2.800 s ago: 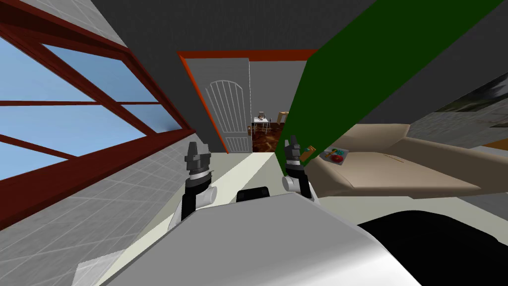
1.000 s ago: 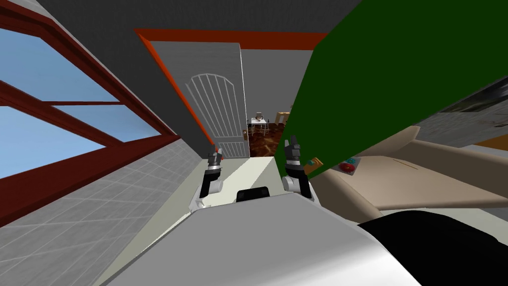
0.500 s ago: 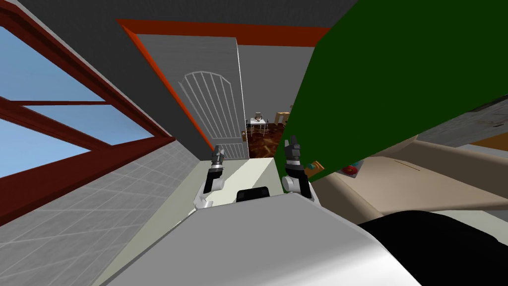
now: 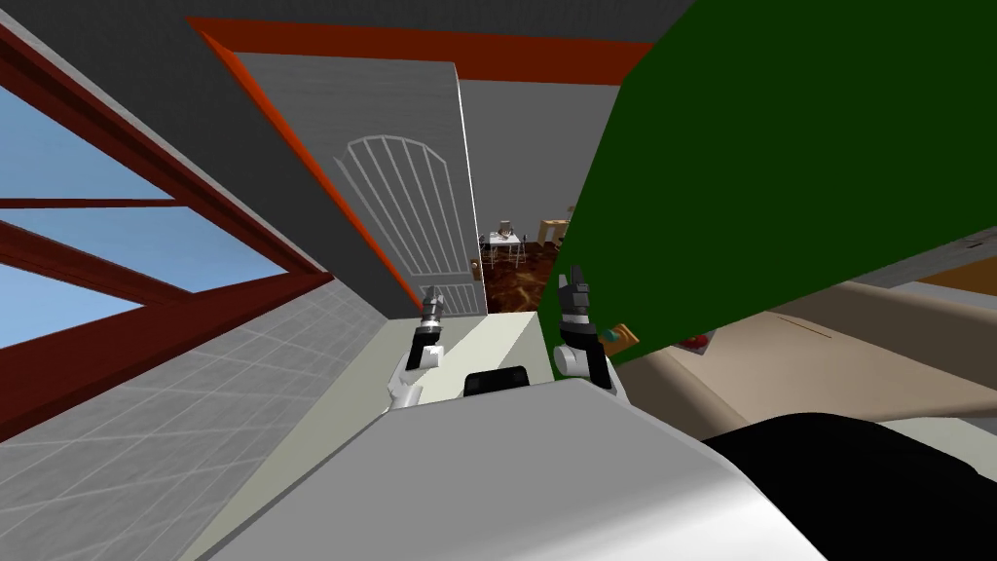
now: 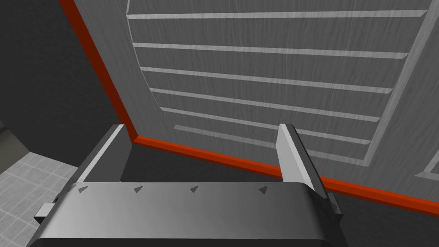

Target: Pull the door open

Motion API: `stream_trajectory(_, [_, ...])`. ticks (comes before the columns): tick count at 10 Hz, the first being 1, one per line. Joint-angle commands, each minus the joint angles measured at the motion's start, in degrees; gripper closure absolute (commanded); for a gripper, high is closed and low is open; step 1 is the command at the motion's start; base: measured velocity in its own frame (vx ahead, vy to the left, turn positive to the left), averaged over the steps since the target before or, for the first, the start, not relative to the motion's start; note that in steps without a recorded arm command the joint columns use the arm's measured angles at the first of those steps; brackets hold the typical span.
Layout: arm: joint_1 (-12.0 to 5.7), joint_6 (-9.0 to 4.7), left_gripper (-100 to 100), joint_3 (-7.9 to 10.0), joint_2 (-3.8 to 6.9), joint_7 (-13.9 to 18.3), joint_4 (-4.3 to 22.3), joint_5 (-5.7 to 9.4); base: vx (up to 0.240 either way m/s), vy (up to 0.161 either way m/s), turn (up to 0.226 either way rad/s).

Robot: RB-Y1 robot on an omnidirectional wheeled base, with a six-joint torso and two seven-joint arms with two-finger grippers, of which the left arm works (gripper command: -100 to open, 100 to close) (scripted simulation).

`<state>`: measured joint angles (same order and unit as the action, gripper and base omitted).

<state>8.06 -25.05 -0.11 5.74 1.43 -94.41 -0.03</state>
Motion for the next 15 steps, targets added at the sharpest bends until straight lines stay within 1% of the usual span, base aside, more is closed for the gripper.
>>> stream_trajectory(1, [-1.27, 0.76, -100, 0.02, 0.14, 0.32, 2.84, 0.24, 0.129, -0.038, -0.037])
stream_trajectory(2, [-1.27, 0.76, -100, 0.02, 0.14, 0.32, 2.84, 0.24, 0.111, -0.037, -0.012])
stream_trajectory(10, [-6.65, 2.93, -100, 0.38, 0.28, 1.0, 12.64, 0.95, 0.097, -0.028, -0.019])
stream_trajectory(11, [-7.93, 3.44, -100, 0.47, 0.3, 1.16, 14.98, 1.11, 0.131, -0.041, -0.035])
stream_trajectory(15, [-10.26, 4.38, -100, 0.62, 0.28, 1.46, 19.22, 1.42, 0.116, -0.026, -0.019])
